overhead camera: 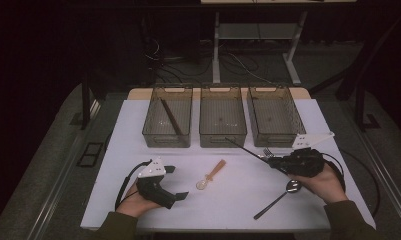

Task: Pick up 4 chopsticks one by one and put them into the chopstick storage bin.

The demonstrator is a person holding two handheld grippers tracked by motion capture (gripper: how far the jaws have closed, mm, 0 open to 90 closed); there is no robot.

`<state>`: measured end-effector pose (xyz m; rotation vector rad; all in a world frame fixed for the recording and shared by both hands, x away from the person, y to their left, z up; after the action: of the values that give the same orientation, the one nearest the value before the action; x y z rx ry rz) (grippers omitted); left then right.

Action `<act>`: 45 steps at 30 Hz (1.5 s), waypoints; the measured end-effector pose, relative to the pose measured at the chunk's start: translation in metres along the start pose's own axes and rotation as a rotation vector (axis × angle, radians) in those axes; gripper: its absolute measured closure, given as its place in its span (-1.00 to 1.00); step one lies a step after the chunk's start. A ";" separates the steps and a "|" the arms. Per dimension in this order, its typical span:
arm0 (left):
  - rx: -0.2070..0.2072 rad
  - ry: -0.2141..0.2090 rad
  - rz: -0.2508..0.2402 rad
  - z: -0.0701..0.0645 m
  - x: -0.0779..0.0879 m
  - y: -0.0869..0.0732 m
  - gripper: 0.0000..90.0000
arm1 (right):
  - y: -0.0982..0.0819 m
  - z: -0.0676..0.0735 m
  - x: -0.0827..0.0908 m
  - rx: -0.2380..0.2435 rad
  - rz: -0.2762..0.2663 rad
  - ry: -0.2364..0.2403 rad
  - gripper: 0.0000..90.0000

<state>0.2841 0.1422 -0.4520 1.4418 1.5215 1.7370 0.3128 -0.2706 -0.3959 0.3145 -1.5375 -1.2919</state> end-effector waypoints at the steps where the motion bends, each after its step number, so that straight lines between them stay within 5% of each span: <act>1: 0.001 0.000 0.003 0.000 0.000 0.000 -1.00 | 0.002 0.001 -0.002 0.001 -0.001 0.000 0.89; 19: -0.011 -0.003 0.004 -0.001 -0.001 0.000 -1.00 | 0.037 0.015 -0.041 -0.026 -0.007 0.002 0.89; 45: -0.007 -0.004 0.006 0.000 0.000 0.001 -1.00 | 0.108 0.020 -0.120 -0.085 0.000 -0.082 0.89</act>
<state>0.2844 0.1424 -0.4512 1.4468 1.5097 1.7396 0.3892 -0.1292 -0.3672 0.2092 -1.5461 -1.3812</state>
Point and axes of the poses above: each handheld gripper's, and its own axes: x roughly backward along the jaws, y roughly out of its top, z roughly to its left, the point moved 2 cm from there along -x, roughly forward along the jaws, and after that the axes turned 7 degrees about -z, right-handed, at the moved point
